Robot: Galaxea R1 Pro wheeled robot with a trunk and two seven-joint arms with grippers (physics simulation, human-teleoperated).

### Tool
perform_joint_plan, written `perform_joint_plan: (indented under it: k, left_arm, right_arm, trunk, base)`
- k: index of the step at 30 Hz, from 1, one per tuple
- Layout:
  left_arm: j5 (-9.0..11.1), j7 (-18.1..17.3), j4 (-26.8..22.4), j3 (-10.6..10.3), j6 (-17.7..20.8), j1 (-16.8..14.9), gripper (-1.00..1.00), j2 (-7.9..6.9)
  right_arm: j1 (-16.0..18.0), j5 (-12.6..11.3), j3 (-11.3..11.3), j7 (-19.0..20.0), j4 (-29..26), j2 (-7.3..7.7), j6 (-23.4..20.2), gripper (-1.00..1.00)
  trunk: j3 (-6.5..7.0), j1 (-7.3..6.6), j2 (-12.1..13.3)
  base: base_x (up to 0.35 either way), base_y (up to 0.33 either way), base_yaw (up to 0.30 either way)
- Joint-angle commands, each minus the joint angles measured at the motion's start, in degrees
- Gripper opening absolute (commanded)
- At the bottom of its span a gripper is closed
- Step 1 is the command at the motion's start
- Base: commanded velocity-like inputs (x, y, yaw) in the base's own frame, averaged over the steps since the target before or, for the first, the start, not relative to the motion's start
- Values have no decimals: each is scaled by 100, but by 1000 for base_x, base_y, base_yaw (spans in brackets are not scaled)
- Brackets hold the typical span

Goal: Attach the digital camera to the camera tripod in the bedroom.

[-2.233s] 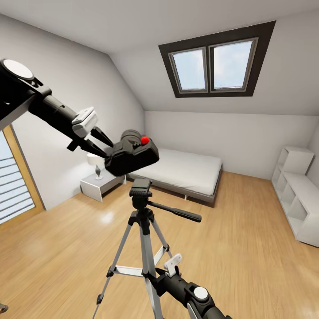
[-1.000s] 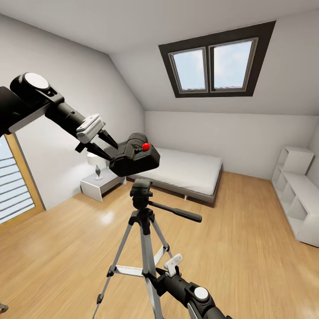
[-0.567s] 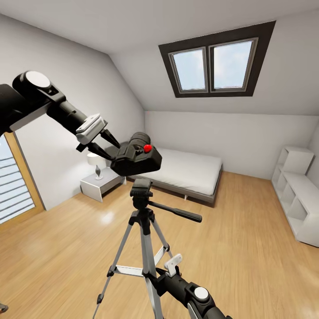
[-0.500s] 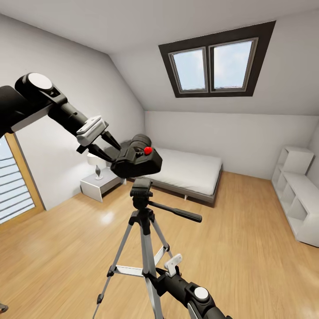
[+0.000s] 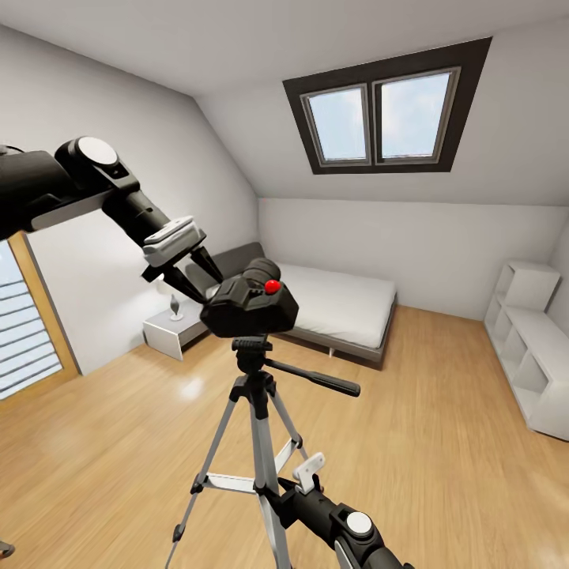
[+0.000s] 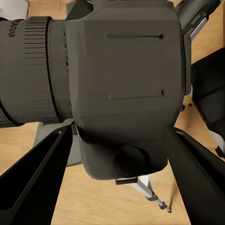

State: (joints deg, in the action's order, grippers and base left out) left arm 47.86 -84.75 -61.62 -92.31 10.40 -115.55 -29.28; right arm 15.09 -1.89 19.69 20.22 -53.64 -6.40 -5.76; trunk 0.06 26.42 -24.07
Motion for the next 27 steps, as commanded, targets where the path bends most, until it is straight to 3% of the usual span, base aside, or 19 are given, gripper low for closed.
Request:
perform_joint_plan:
  k: [1,8,16,21,27]
  left_arm:
    - [75,-6,13,-71,52,-37,-100,11]
    - [187,-6,143,-207,21,-118,-100,51]
    - [179,-6,485,-250,9,-212,-100,75]
    - [159,-6,661,-404,-19,-292,-100,94]
    - [148,-6,950,-695,-52,-347,-100,303]
  right_arm:
    - [3,-48,-1,27,-8,-2,-39,-100]
    - [3,-48,0,26,-11,-2,-36,-100]
    - [3,-48,7,26,-14,-2,-33,-100]
    - [3,-48,8,26,-14,-2,-31,-100]
    - [3,-48,9,25,-14,-2,-31,-100]
  trunk:
    - [-3,2,-5]
    - [-3,2,-5]
    - [-3,2,-5]
    - [-3,2,-5]
    - [-3,2,-5]
  base:
    - [0,0,0]
    - [0,0,0]
    - [0,0,0]
    - [0,0,0]
    - [0,0,0]
